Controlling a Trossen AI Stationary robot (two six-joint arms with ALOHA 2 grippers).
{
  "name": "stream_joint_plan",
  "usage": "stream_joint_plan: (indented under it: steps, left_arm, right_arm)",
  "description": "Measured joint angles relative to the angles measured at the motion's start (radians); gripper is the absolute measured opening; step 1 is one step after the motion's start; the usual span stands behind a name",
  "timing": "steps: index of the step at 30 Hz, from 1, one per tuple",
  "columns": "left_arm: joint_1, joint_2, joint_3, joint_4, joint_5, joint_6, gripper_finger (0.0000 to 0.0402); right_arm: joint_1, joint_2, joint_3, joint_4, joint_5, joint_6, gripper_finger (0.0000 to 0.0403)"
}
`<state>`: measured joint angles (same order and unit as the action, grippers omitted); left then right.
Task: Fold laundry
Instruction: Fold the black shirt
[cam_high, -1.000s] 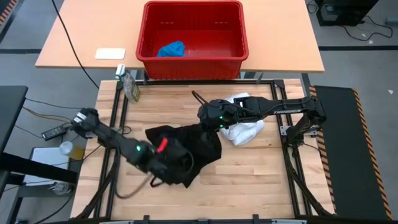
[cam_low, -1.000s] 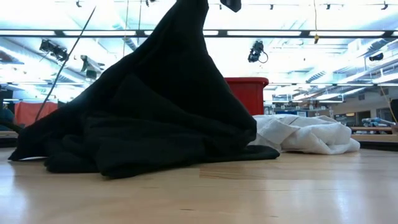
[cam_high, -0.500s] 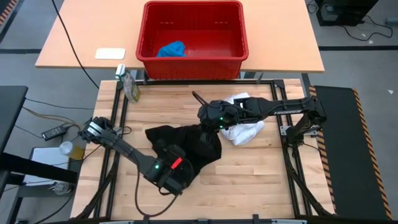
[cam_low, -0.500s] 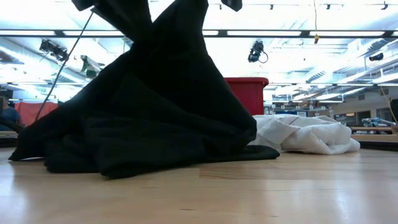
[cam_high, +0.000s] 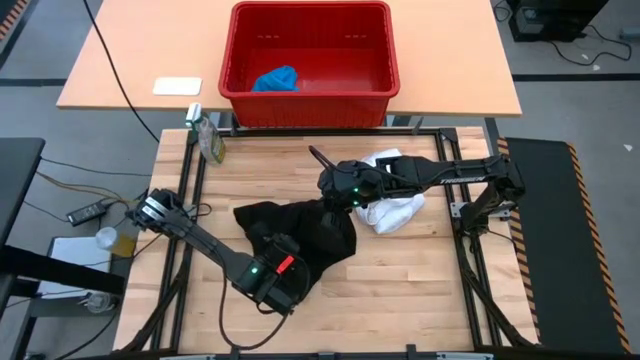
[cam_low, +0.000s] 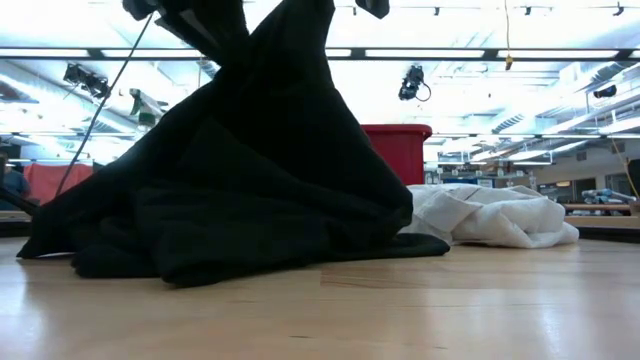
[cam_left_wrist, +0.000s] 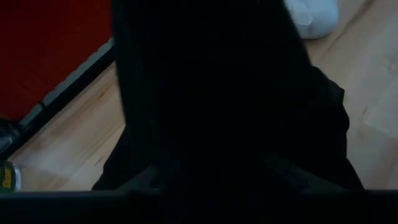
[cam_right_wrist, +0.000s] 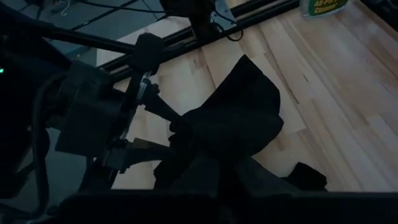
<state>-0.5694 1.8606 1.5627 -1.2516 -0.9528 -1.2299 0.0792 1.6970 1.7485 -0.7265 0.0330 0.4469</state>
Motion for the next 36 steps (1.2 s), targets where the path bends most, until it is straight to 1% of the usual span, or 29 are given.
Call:
stream_joint_plan:
  steps: [4, 8, 10, 14, 16, 22, 27, 29, 31, 33, 36]
  left_arm:
    - [-0.002, 0.000, 0.000, 0.103, -0.007, 0.147, 0.0153]
    - [-0.015, 0.000, 0.000, 0.197, -0.045, 0.268, 0.0153]
    - [-0.018, 0.001, 0.000, 0.187, -0.045, 0.257, 0.0153]
    - [0.000, 0.005, 0.000, 0.101, -0.043, 0.124, 0.0153]
    - [0.015, 0.005, 0.000, 0.080, -0.042, 0.089, 0.0153]
    - [0.067, 0.005, 0.000, 0.090, 0.015, 0.096, 0.0153]
    - [0.076, 0.005, 0.000, 0.092, 0.037, 0.102, 0.0150]
    - [0.079, 0.016, 0.000, 0.097, 0.063, 0.133, 0.0141]
    - [0.085, 0.023, 0.000, 0.088, 0.094, 0.150, 0.0121]
    - [0.095, 0.037, 0.000, 0.077, 0.099, 0.149, 0.0090]
    - [0.105, 0.040, 0.000, 0.052, 0.099, 0.132, 0.0023]
  right_arm:
    - [0.000, 0.000, 0.000, 0.000, 0.001, 0.000, 0.0012]
    - [0.000, 0.000, 0.000, 0.000, 0.001, 0.000, 0.0012]
    - [0.000, 0.000, 0.000, 0.000, 0.002, 0.000, 0.0012]
    - [0.000, 0.000, 0.000, 0.000, 0.002, 0.000, 0.0012]
    - [0.000, 0.000, 0.000, 0.000, 0.003, 0.000, 0.0012]
    - [0.000, 0.000, 0.000, 0.001, 0.003, 0.000, 0.0012]
    - [0.000, 0.000, 0.000, 0.001, 0.003, 0.000, 0.0012]
    - [0.000, 0.000, 0.000, 0.004, 0.003, 0.000, 0.0012]
    - [0.000, 0.000, 0.000, 0.013, 0.003, -0.001, 0.0012]
    - [0.000, 0.000, 0.000, 0.019, 0.003, -0.001, 0.0012]
    - [0.002, 0.000, 0.000, 0.019, 0.002, -0.001, 0.0012]
